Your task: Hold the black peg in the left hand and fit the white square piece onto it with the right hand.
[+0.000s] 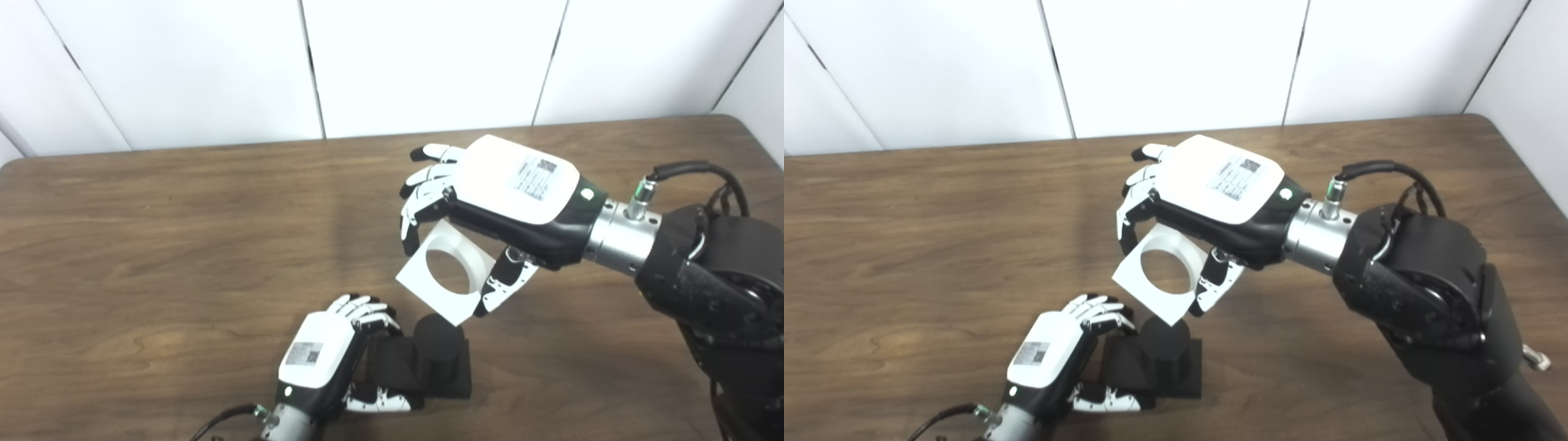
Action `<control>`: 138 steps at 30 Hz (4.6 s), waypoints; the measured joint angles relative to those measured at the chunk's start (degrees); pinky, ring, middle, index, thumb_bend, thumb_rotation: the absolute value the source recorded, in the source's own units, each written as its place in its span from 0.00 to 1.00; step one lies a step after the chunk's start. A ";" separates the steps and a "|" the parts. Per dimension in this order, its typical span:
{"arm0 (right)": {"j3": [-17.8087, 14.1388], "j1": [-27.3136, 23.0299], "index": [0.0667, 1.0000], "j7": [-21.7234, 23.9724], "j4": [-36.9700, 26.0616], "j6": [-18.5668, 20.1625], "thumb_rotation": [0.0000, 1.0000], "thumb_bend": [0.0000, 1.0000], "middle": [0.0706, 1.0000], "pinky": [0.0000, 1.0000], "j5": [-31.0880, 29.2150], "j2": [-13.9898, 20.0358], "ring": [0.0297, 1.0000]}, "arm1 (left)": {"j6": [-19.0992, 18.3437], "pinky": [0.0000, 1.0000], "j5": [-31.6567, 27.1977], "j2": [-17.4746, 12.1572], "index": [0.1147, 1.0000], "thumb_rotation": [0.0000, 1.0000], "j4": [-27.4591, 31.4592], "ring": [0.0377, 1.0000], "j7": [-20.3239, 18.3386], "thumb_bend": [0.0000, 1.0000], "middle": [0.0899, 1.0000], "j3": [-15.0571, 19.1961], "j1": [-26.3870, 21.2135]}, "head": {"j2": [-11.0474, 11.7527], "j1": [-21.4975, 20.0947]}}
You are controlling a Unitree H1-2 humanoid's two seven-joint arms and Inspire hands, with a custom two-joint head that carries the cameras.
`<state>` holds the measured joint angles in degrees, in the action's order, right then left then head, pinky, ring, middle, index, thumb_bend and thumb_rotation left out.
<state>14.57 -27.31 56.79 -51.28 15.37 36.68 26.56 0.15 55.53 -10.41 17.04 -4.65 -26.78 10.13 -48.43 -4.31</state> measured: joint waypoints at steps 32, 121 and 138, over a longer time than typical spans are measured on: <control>8.20 -3.36 0.44 8.40 3.91 -0.27 0.13 0.52 0.69 0.92 5.24 -2.35 0.82 | -1.79 0.91 0.71 0.02 0.42 0.06 1.85 0.84 -4.10 0.50 0.76 0.15 -0.88 | -2.02 -1.49; 1.59 6.11 0.68 10.16 7.16 -11.15 0.51 0.98 0.75 0.95 15.09 -5.00 0.87 | -1.88 0.90 1.44 0.44 0.43 0.07 1.83 0.83 -4.12 0.50 0.75 -0.02 -0.86 | -1.05 -0.97; -7.40 14.35 0.65 3.99 7.73 -9.22 0.45 0.99 0.74 0.94 12.12 -2.71 0.85 | -3.12 0.90 4.98 2.17 1.00 0.48 2.24 0.89 -5.27 1.00 0.93 0.49 -0.35 | -1.05 -1.05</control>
<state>7.17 -12.96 60.78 -43.55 6.16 48.80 23.85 -2.97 60.51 -8.24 19.28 -9.92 -26.29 9.79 -49.48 -5.36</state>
